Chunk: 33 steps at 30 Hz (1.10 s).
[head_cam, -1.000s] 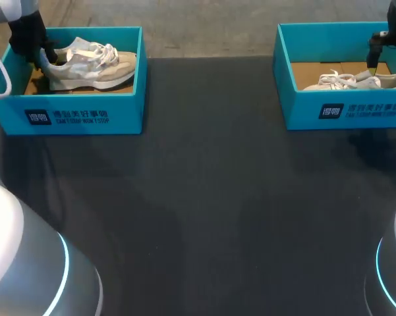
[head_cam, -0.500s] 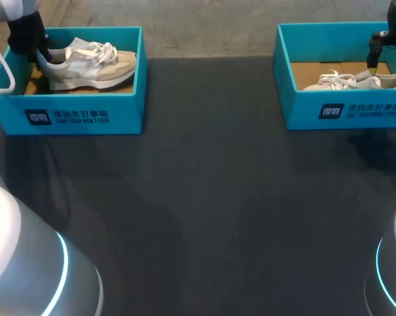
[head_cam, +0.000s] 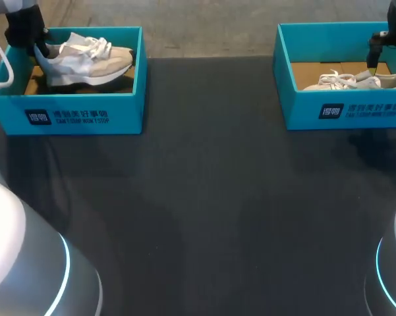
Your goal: Take the shoe out of the shoebox, open the shoe tongue, remove and reinsert the insole, then place the shoe into the shoebox
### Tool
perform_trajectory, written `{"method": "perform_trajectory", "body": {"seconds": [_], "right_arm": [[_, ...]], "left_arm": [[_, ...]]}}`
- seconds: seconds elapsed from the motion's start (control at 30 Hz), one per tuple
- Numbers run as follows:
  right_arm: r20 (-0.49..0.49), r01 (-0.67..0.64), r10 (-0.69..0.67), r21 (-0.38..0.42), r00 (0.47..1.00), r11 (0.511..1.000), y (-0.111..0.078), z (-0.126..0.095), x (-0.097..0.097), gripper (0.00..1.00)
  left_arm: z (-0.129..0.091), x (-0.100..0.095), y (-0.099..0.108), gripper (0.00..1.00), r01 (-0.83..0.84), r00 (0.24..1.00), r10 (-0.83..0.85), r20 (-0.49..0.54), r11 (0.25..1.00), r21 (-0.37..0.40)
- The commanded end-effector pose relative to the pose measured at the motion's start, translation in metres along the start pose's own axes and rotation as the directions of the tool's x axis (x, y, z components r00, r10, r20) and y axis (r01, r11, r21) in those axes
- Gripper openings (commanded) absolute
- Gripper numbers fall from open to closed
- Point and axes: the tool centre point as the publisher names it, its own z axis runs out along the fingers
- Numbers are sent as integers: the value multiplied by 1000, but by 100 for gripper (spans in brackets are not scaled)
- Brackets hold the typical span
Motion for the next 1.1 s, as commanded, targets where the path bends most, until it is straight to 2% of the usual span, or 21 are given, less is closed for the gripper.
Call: {"method": "perform_trajectory", "body": {"seconds": [0.03, 0.53, 1.1], "right_arm": [[0, -2, 2, -1, 1000, 1000, 0, 0, 0, 100], [0, -2, 2, -1, 1000, 1000, 0, 0, 0, 100], [0, -2, 2, -1, 1000, 1000, 0, 0, 0, 100]], "left_arm": [[-29, 0, -7, 0, -6, 1000, 6, -12, 1000, 1], [-112, 5, -14, 0, 60, 998, -61, -24, 996, -60], [-160, 8, -19, 0, 80, 995, -88, -49, 986, -145]]}}
